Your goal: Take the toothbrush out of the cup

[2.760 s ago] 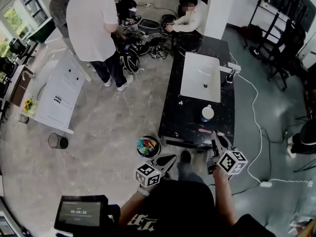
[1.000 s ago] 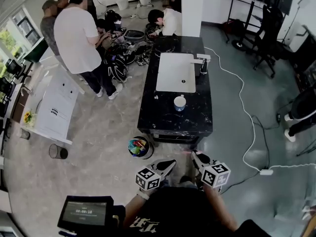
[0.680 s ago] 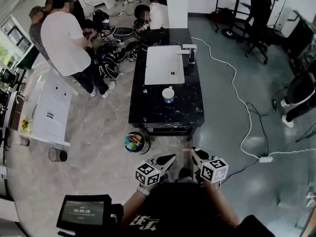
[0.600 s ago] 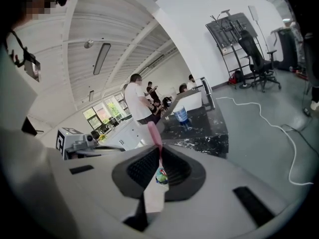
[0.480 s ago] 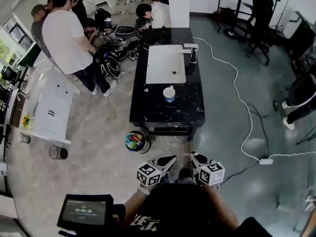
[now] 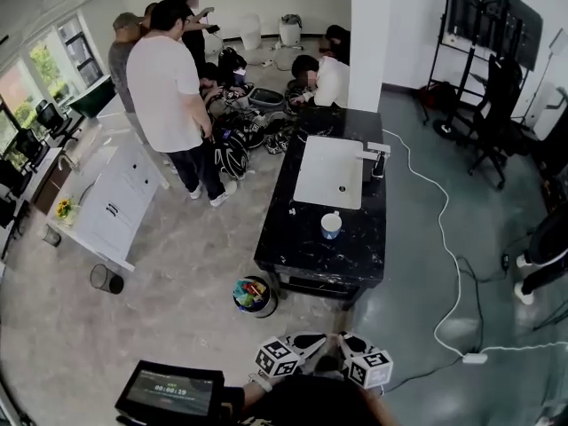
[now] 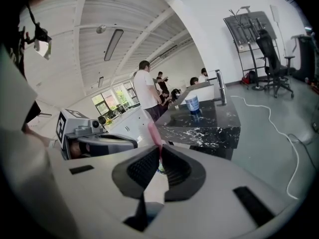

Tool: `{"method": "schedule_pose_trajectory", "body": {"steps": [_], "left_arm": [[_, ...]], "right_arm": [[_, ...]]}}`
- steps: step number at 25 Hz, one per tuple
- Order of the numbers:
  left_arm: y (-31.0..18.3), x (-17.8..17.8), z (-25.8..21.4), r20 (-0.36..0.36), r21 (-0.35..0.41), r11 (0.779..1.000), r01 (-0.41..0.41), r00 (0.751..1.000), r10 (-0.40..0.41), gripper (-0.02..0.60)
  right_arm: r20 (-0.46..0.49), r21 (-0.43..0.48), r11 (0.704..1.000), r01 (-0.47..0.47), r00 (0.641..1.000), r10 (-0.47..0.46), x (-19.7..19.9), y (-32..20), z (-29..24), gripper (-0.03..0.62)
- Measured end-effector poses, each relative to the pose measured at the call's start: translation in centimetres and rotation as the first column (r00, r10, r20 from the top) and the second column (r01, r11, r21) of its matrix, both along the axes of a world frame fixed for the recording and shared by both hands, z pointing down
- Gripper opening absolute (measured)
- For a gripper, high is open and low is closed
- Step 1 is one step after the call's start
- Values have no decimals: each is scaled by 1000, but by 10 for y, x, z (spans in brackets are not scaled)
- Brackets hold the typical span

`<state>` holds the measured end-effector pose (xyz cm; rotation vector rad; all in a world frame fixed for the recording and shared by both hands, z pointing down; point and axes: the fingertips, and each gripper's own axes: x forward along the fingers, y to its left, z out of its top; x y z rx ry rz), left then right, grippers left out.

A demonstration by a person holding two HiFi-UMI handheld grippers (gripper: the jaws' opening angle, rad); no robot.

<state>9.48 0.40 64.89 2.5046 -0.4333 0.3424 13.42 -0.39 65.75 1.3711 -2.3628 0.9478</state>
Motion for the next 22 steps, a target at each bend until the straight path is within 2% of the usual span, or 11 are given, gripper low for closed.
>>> {"method": "schedule_pose_trajectory", "body": {"steps": [4,22], "left_arm": [[0,-4,4,7,-7,1000,16,1000,-16,5],[-16,-4,3,3,-2,1000,-16,1000,16,5]], "right_arm": [[10,-16,1000,-4,1000,4,-2,4,10,8],[3,10,999,-35,999,35,-3,-10,9,8]]}}
